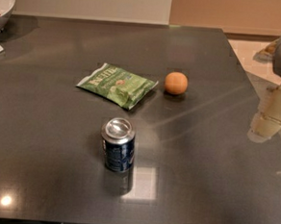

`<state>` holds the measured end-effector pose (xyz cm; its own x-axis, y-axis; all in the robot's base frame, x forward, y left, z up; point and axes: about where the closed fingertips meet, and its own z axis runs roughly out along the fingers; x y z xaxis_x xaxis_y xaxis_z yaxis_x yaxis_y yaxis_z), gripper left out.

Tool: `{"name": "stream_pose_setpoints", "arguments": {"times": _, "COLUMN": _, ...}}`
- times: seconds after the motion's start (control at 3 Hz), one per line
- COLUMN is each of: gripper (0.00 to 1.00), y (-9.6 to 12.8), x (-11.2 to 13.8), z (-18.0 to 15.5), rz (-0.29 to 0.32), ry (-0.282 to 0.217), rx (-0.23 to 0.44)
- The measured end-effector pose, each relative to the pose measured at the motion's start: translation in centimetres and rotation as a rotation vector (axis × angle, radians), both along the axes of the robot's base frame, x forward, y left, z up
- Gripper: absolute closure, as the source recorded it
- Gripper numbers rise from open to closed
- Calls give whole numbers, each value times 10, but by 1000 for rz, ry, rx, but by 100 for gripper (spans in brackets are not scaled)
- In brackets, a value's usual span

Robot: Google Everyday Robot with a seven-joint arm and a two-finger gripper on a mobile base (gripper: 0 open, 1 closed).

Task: Pick green jalapeno chip bag

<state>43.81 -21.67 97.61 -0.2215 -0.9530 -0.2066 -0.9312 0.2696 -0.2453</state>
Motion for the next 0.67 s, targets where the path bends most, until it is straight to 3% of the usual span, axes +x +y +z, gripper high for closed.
{"name": "stream_pose_setpoints", "arguments": {"times": 0.33, "gripper": 0, "y": 0, "x": 0, "z": 0, "rz": 0, "ry": 0, "rx": 0}}
{"name": "stream_pose_setpoints", "arguments": {"times": 0.67, "gripper": 0, "y": 12, "x": 24, "z": -5, "rz": 14, "ry": 13, "rx": 23}}
